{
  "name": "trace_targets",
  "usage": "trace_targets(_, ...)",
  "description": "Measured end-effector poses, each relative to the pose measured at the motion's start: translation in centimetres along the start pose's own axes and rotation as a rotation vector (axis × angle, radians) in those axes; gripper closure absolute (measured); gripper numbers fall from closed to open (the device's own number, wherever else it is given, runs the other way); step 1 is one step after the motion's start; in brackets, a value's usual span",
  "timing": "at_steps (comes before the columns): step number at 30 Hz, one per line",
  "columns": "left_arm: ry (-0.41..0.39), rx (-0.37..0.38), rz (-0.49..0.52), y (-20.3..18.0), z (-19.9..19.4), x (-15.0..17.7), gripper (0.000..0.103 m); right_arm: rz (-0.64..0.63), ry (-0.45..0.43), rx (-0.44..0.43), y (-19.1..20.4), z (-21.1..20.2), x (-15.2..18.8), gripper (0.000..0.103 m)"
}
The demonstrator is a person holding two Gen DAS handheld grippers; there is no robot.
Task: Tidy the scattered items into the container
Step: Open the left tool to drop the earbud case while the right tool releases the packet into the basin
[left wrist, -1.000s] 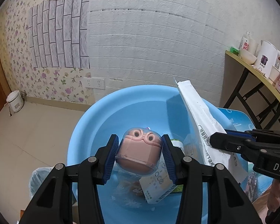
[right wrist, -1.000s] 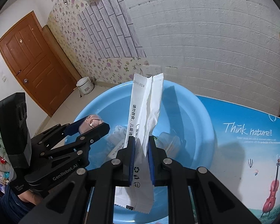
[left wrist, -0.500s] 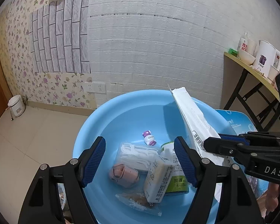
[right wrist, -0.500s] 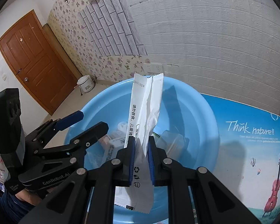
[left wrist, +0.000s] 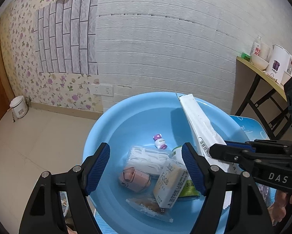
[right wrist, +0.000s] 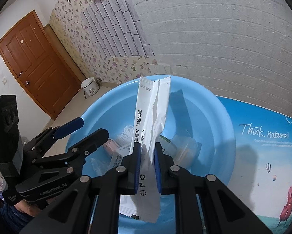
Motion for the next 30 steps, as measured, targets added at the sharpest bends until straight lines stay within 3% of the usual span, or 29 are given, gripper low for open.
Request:
trace_targets(4,0.005,0.000,0.003,0.0,0.1,0.1,0.029,-0.020,0.001,0.028,0.0,0.5,0.0,0.089)
trace_targets(5,0.006,0.002,0.003,-0.1,0.2,0.2,0.029,-0.025,0.003,0.041,0.0,0.6,0.1,0.084)
trace_targets(7,0.008,-0.002,0.002,-0.2,0.2,0.2,0.028,-0.038,0.000,0.080,-0.2,0.7,0.1,0.062)
trace_targets(9,0.009,0.002,0.002,-0.3,0.3,0.3,0.027,-0.060,-0.019,0.135,-0.6,0.3,-0.1,0.050)
trace_targets(30,0.005,0.042,0.045,-4.1,-0.2,0.0,0.023,-0.023,-0.111,0.203,-4.0,-4.7,-1.2,0.046)
Point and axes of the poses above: each gripper's, at about its wrist camera, not at the fingertips, and z roughly the way its jaws point, y to its left, x to its underside, the point moved 8 cm from there along z, roughly the way its jaws point, and after that the axes turned 14 degrees about -y, right-handed, at the moved point
